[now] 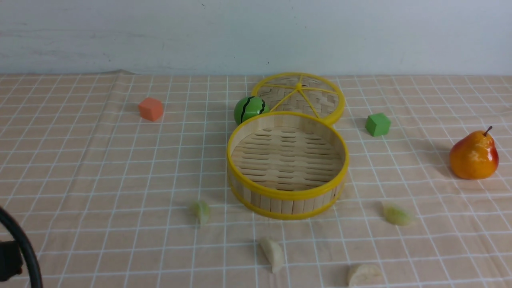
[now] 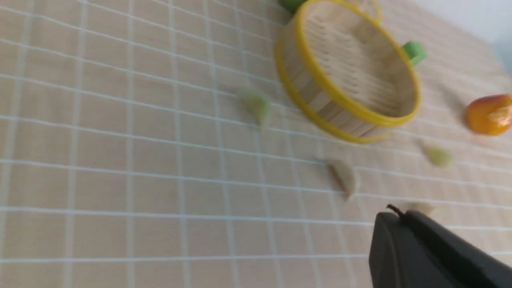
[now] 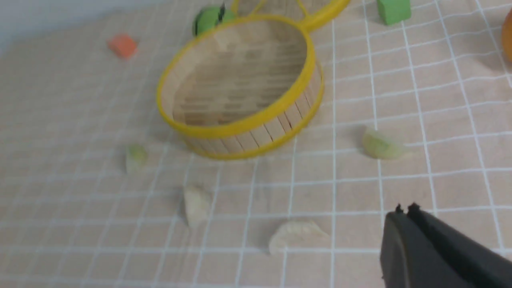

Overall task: Put the dumplings into the steamer on the table with the brown tablecloth.
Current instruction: 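Reach for and grasp a dumpling on the table with the left gripper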

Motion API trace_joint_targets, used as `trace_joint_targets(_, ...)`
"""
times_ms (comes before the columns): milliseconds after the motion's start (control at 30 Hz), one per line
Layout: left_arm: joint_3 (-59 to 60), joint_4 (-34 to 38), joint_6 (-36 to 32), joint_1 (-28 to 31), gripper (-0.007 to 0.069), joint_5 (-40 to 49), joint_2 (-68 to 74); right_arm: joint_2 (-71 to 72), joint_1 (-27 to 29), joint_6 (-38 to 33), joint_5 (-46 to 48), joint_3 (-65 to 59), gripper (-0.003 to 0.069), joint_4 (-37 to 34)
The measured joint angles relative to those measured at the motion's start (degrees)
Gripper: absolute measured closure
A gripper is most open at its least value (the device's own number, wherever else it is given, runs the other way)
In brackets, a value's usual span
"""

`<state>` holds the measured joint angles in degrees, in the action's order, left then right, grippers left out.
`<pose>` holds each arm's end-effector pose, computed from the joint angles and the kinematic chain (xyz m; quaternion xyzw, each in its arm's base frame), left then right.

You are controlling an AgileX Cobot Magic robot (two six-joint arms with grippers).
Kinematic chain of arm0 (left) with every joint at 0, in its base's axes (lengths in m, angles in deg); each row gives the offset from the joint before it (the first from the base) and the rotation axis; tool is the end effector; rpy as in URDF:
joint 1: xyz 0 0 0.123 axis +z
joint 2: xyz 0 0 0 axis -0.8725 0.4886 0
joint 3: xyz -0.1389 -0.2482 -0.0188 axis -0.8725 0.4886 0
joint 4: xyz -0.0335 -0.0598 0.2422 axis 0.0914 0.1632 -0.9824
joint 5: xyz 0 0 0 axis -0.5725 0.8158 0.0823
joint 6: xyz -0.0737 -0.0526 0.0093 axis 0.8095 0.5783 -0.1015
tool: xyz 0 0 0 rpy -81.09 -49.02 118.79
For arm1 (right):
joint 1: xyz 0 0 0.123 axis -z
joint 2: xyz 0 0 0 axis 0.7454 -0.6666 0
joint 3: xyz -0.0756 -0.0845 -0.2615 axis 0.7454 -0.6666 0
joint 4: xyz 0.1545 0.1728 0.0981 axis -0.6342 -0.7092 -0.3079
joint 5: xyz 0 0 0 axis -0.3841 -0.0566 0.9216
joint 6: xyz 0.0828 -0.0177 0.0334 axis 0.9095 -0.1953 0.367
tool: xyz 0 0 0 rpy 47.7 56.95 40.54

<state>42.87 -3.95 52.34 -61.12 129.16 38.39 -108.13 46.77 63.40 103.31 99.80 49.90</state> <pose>0.0667 -0.0285 0.3421 -0.0764 0.8683 -0.2187 0.4386 0.1010 0.0313 0.3270 -0.0130 0.8754 0.1849 0.4465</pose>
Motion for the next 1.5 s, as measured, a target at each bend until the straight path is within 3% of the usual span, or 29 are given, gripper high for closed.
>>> trace_joint_targets(67, -1.46, -4.05, 0.84, -2.26, 0.0638, 1.72, 2.06, -3.08, -1.32, -1.18, 3.32, 2.70, 0.0678, 1.06)
trace_joint_targets(100, -3.85, -10.00, 2.61, -6.27, 0.0638, 4.87, 5.62, -8.72, -4.88, -2.33, 7.38, 5.60, 0.0678, 2.89)
trace_joint_targets(200, -6.53, -18.64, 5.70, -12.28, 0.0638, 10.74, 12.55, -14.71, -13.07, -2.50, 11.00, 7.85, 0.0678, 7.23)
trace_joint_targets(233, -6.72, -19.24, 5.94, -12.67, 0.0638, 11.16, 12.55, -15.12, -13.07, -2.43, 11.00, 7.95, 0.0678, 7.23)
trace_joint_targets(267, -8.31, -23.90, 8.00, -15.49, 0.0638, 14.10, 17.55, -18.50, -18.55, -1.53, 12.76, 8.72, 0.0676, 10.89)
trace_joint_targets(333, -9.94, -28.90, 10.43, -18.53, 0.0636, 16.03, 23.21, -21.22, -23.83, 0.57, 14.50, 9.17, 0.0676, 15.25)
trace_joint_targets(467, -13.10, -33.01, 13.44, -22.05, 0.0590, 15.89, 31.76, -22.78, -29.31, 4.41, 15.98, 9.51, 0.0674, 20.90)
trace_joint_targets(667, -20.61, -28.92, 18.71, -24.92, 0.0288, 5.27, 49.10, -20.99, -31.99, 8.20, 16.42, 9.82, 0.0673, 24.77)
trace_joint_targets(700, -20.82, -28.41, 18.86, -24.92, 0.0265, 4.87, 49.61, -20.87, -31.99, 8.20, 16.42, 9.82, 0.0673, 24.84)
trace_joint_targets(733, -22.27, -26.25, 19.28, -24.96, 0.0183, 1.66, 53.57, -19.68, -31.99, 8.33, 16.59, 9.82, 0.0671, 24.85)
trace_joint_targets(767, -22.60, -26.02, 19.35, -24.96, 0.0174, 1.27, 54.53, -19.68, -31.99, 8.33, 16.65, 9.82, 0.0671, 24.85)
trace_joint_targets(833, -24.42, -23.93, 19.70, -25.33, 0.0077, -3.45, 60.59, -17.84, -31.99, 8.38, 16.52, 9.82, 0.0672, 25.15)
trace_joint_targets(933, -27.06, -23.76, 20.88, -25.81, 0.0037, -6.06, 66.56, -16.33, -31.99, 8.38, 15.87, 9.86, 0.0669, 26.15)
trace_joint_targets(1267, -39.32, -23.82, 26.55, -26.16, 0.0111, -6.85, 84.17, -15.44, -31.99, 8.38, 15.31, 9.93, 0.0663, 29.62)
trace_joint_targets(1433, -41.80, -24.03, 27.44, -26.16, 0.0231, -6.94, 88.86, -15.44, -31.99, 8.38, 15.31, 9.93, 0.0662, 29.95)
trace_joint_targets(1500, -41.98, -24.03, 28.07, -26.16, 0.0326, -6.89, 89.84, -15.44, -32.01, 8.72, 15.31, 9.93, 0.0662, 29.97)
